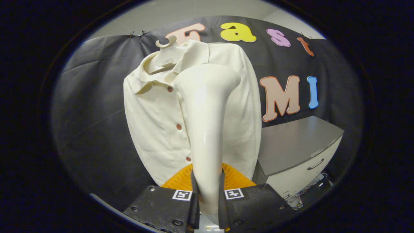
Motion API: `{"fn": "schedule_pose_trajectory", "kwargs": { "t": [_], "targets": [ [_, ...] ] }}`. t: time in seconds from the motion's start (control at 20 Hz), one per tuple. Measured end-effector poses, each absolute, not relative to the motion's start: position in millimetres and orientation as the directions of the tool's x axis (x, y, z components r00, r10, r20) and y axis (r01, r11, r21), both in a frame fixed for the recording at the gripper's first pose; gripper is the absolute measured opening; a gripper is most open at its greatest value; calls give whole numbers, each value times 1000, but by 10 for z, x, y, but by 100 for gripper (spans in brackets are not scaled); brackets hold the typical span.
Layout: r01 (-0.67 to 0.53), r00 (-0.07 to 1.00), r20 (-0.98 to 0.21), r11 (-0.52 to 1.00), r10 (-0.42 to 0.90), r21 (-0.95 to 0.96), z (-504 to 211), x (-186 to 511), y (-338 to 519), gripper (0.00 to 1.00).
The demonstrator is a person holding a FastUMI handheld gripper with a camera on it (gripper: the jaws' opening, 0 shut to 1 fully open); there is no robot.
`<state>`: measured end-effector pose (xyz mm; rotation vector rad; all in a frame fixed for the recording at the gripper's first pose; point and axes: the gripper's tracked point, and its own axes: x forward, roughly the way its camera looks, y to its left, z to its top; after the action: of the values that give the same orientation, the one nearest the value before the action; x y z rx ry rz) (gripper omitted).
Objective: Iron the clothes twice with a garment steamer, once on the left side and once on the right side.
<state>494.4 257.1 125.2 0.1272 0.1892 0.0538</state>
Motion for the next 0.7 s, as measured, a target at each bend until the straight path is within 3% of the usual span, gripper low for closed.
{"fn": "schedule_pose_trajectory", "kwargs": {
  "t": [0.25,0.7],
  "targets": [
    [-39,977,-203,992,62,117,1121,5207,2536,23],
    [-5,917,-393,990,60,138,21,5274,2452,23]
  ]
}}
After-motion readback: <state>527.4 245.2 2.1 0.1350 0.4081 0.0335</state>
